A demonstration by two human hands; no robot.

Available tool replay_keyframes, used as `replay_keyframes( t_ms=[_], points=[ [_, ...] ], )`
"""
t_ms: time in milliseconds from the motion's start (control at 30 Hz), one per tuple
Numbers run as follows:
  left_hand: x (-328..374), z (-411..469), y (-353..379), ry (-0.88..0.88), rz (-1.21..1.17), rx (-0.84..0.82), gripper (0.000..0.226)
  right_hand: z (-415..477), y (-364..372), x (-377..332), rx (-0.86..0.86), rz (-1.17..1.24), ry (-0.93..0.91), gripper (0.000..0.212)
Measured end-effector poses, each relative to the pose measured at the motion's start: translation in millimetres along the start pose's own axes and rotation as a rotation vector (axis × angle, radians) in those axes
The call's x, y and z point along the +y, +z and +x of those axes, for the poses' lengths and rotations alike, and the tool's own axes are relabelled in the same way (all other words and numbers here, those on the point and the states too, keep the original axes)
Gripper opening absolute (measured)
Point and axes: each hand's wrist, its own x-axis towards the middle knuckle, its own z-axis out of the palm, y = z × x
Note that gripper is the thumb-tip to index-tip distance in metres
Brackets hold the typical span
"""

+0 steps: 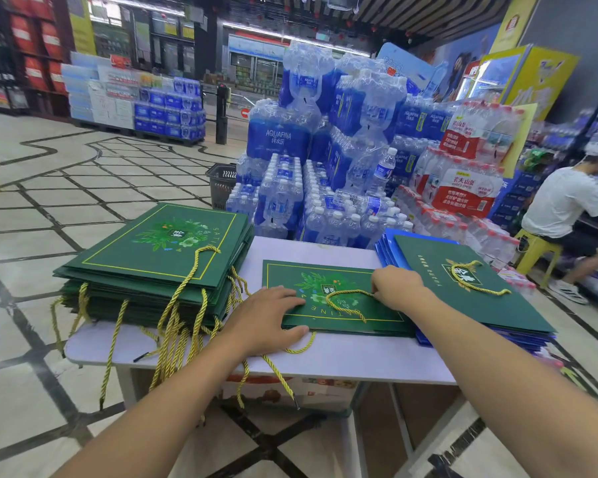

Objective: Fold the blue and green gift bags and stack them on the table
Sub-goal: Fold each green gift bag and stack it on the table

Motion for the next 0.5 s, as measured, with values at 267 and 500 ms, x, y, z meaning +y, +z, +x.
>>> replay_keyframes(
  t_ms=[267, 500],
  points=[
    [-2, 1, 1, 0.007, -0.006, 0.012, 0.066, 7, -24, -18, 0.018, 0.608, -0.034, 0.014],
    [-3, 0, 1, 0.012, -0.011, 0.018, 0.066, 0, -33, -29, -0.050, 0.766, -0.203, 0.046]
  ],
)
